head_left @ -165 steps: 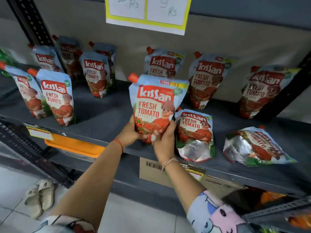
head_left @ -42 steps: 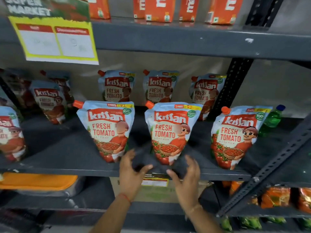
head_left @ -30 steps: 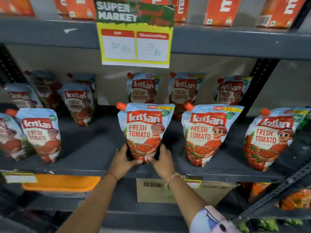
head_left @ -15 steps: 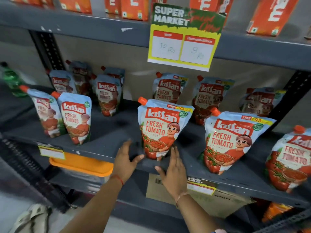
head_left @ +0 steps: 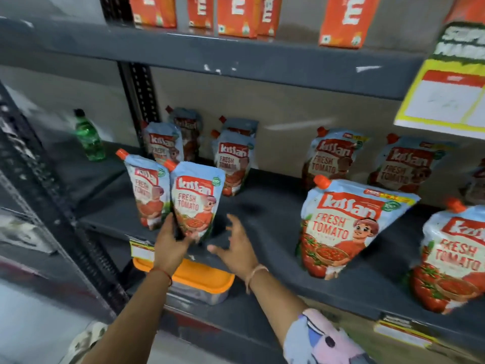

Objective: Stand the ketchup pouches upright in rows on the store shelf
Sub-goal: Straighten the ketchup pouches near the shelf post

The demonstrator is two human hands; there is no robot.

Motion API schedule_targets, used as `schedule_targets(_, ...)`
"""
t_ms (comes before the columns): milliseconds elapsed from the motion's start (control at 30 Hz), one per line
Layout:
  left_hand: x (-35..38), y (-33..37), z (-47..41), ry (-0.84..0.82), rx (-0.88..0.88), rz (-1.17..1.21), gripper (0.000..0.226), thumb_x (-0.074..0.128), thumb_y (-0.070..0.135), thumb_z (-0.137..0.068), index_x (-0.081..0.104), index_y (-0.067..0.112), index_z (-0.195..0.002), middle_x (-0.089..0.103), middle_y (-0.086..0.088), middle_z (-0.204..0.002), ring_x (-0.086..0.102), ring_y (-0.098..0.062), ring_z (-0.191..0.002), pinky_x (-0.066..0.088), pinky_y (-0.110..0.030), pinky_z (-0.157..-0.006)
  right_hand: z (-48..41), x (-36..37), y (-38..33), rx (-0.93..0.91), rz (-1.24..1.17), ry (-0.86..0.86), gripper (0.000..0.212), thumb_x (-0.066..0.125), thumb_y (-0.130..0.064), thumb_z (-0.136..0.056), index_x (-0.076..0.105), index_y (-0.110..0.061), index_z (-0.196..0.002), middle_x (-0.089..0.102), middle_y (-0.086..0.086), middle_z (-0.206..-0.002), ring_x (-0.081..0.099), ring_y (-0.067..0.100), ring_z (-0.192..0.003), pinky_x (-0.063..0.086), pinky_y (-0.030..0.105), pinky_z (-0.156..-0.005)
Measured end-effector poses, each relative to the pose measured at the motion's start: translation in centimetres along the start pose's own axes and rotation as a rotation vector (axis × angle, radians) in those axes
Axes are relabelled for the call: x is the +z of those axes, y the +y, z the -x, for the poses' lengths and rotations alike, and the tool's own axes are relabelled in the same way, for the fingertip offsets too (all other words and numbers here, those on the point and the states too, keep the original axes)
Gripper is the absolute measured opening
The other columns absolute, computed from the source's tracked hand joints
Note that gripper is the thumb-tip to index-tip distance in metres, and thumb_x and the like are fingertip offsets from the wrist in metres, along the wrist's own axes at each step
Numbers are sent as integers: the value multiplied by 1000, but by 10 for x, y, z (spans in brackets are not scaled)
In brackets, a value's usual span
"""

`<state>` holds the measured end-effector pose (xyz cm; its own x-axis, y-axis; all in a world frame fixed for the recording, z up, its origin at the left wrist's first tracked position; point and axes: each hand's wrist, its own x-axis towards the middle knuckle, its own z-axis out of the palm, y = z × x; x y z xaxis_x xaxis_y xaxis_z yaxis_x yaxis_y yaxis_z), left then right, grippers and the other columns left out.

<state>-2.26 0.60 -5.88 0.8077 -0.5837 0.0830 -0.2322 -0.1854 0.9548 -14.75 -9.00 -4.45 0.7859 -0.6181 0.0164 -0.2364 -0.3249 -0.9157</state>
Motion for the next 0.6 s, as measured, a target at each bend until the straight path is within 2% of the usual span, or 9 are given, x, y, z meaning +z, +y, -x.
schedule_targets(67,-1,0,-9,-74,11,35,72,66,9,-79,29,15,-139,46,-11,-141,44,-28,-127,39,-51,-105,-23,18,-9,24,-7,-55,62,67,-18,-81,28,-9,-129,41,11,-139,40,26,-128,41,35,-98)
schedule_targets(133,2,0,-14,-85,33,45,69,66,6,-78,31,13,-137,50,-13,-137,48,-27,-124,41,-47,-104,-35,29,-12,65,-28,-19,51,64,-16,-83,32,-8,-122,50,13,-129,48,26,-119,40,28,-87)
schedule_targets(267,14,0,-15,-91,61,18,66,65,4,-77,35,14,-135,54,-13,-132,51,-27,-120,44,-43,-101,-37,32,-2,90,-69,134,49,62,-6,-81,35,-7,-122,56,14,-125,53,22,-111,41,26,-85)
schedule_targets(433,16,-1,-16,-123,106,-26,66,63,5,-78,33,16,-136,52,-11,-134,48,-25,-124,42,-41,-103,-30,34,-2,116,-111,178,43,63,-4,-80,38,-6,-115,56,8,-114,54,23,-110,44,30,-85)
schedule_targets(467,13,-2,-15,-148,111,-18,68,65,6,-78,32,15,-137,51,-11,-136,47,-24,-125,41,-41,-104,-26,37,-6,123,-129,237,46,65,-4,-78,39,-5,-115,54,9,-116,51,25,-115,44,33,-90)
schedule_targets(533,8,-6,-8,-151,111,25,72,67,10,-77,30,15,-139,48,-5,-138,43,-17,-127,38,-38,-106,-13,43,-7,72,-64,501,59,70,-8,-75,39,-4,-124,46,11,-127,40,23,-124,35,32,-103)
schedule_targets(567,4,-10,-1,-98,97,73,70,67,14,-78,31,15,-138,48,-2,-136,43,-14,-126,38,-35,-105,-1,50,-10,-11,-11,614,61,70,-15,-76,39,-5,-127,42,11,-131,35,20,-126,29,26,-106)
schedule_targets(600,-2,-11,6,13,116,109,63,66,20,-80,36,15,-135,50,0,-131,46,-14,-122,39,-33,-101,11,59,-12,-130,34,656,59,68,-25,-78,40,-9,-128,41,9,-131,35,15,-125,28,19,-106)
